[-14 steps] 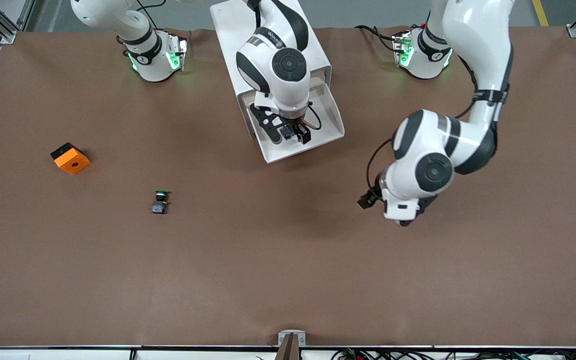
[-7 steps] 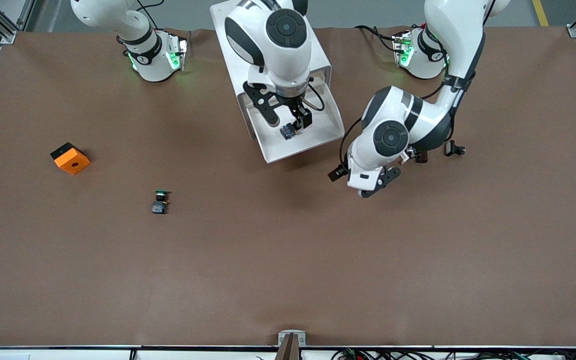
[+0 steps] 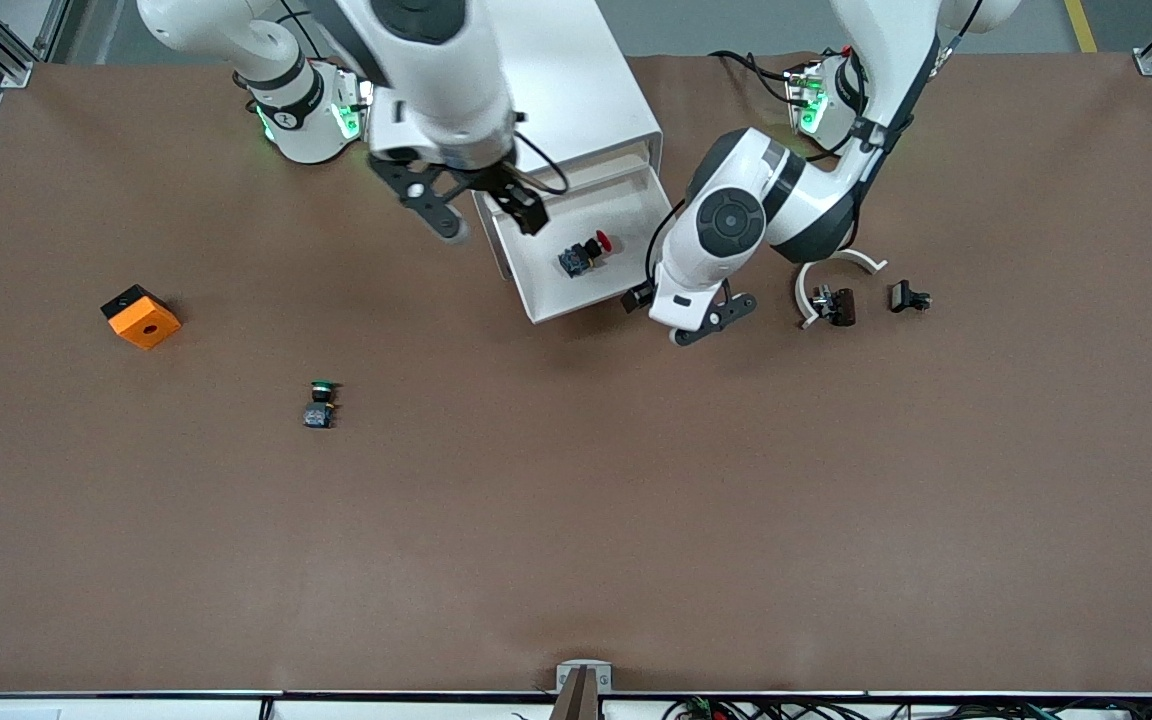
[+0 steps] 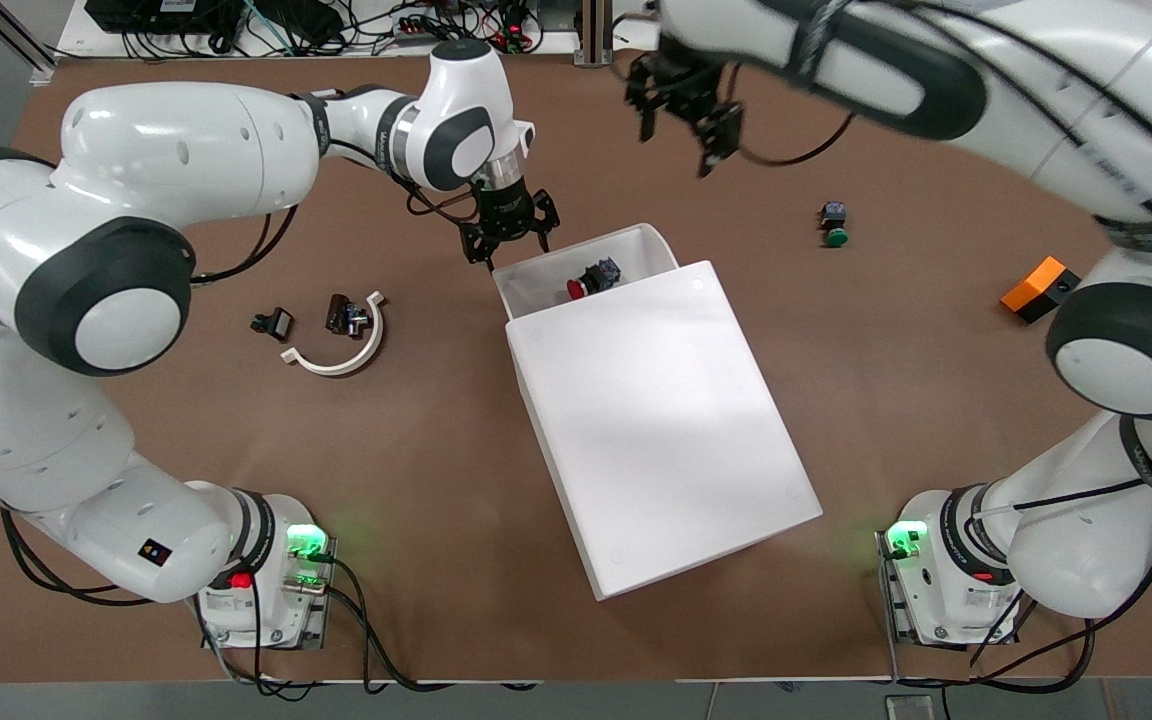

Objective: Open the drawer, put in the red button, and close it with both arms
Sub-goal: 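Push the drawer closed with the left gripper while the right gripper retracts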

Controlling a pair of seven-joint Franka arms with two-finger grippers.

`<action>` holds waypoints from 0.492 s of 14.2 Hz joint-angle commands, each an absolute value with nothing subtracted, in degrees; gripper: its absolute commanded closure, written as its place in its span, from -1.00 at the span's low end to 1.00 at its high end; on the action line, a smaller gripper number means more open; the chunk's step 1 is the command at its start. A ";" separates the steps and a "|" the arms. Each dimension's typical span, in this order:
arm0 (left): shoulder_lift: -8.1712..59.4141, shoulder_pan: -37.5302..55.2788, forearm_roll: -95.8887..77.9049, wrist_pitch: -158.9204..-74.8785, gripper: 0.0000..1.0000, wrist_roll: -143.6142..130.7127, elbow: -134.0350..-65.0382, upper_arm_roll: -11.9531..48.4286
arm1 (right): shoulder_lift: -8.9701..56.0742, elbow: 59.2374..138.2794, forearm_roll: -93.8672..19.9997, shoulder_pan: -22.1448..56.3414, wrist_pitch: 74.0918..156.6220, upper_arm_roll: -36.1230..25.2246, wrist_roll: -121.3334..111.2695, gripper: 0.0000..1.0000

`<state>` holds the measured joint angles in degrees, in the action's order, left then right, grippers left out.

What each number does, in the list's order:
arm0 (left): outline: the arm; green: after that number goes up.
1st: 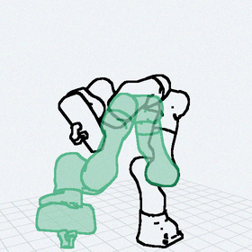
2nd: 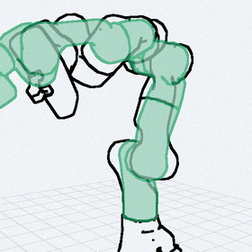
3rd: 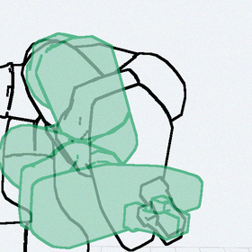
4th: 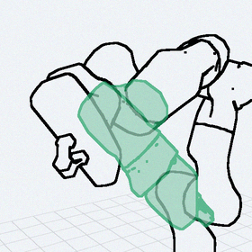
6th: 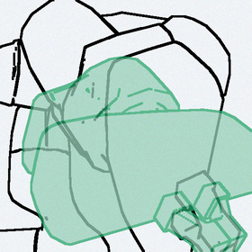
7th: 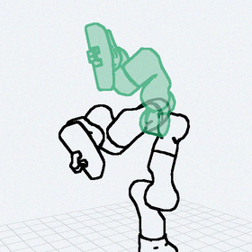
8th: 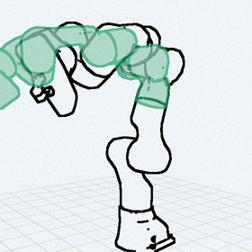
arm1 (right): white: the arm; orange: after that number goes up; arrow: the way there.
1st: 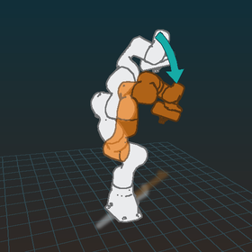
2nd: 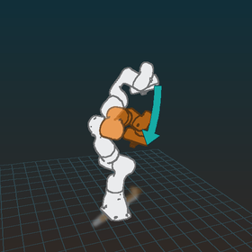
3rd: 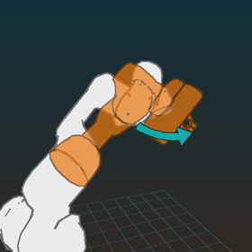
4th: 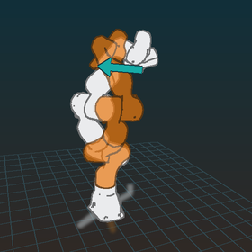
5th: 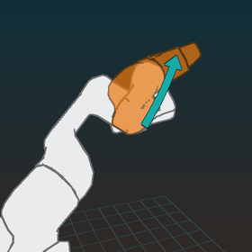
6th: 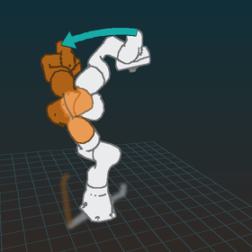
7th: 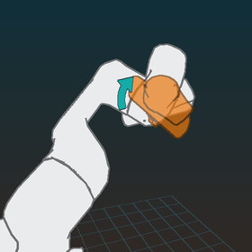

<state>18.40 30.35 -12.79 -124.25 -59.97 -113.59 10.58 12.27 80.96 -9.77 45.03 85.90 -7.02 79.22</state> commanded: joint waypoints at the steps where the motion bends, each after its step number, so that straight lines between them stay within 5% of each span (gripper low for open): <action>1: 15.38 29.71 -14.76 -128.05 -1.00 -60.21 -118.82 14.31 | 6.78 83.93 -9.76 39.39 82.37 -6.24 67.54 -1.00; 7: 15.64 29.88 -15.12 -130.08 -1.00 -63.19 -120.76 20.65 | -3.68 95.26 -9.06 23.85 82.62 -6.50 37.23 -1.00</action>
